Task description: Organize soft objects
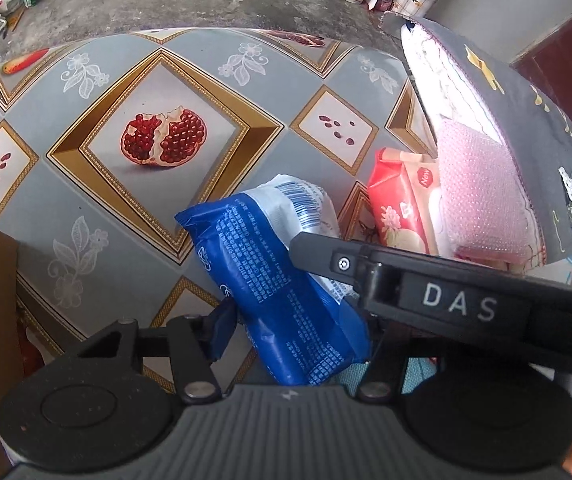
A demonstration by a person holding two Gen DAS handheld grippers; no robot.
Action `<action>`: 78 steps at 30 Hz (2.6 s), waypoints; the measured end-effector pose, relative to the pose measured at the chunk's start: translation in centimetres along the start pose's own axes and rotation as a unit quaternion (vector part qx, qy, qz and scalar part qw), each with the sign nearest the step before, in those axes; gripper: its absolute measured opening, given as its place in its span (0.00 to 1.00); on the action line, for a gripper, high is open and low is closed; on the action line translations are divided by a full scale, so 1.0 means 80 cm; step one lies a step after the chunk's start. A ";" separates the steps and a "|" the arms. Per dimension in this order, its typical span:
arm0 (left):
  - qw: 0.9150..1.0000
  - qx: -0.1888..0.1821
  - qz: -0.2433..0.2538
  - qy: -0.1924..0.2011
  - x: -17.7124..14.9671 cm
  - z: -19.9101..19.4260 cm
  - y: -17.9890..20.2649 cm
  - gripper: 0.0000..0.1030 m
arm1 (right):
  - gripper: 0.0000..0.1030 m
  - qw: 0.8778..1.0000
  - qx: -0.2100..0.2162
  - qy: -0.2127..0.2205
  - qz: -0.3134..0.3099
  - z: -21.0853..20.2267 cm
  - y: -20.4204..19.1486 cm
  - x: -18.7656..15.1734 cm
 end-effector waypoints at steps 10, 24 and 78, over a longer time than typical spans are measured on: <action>0.998 0.003 0.027 0.051 0.000 -0.057 0.014 0.54 | 0.30 0.999 0.031 0.034 0.005 -0.058 -0.012 -0.005; 0.989 0.000 0.044 0.138 -0.042 -0.204 0.018 0.53 | 0.30 0.993 0.064 0.095 -0.032 -0.187 -0.109 -0.038; 0.988 0.128 -0.073 0.043 0.030 -0.051 -0.095 0.70 | 0.51 0.995 0.074 -0.058 0.022 0.045 -0.055 0.048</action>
Point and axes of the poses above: each gripper's, at about its wrist camera, not at the fingertips, and z roughly the way its jaws point, y to its right, x to its top, the point moved 8 cm from there along z, roughly the way its jaws point, and after that the axes turned 1 degree about x, right-handed, at the moved point
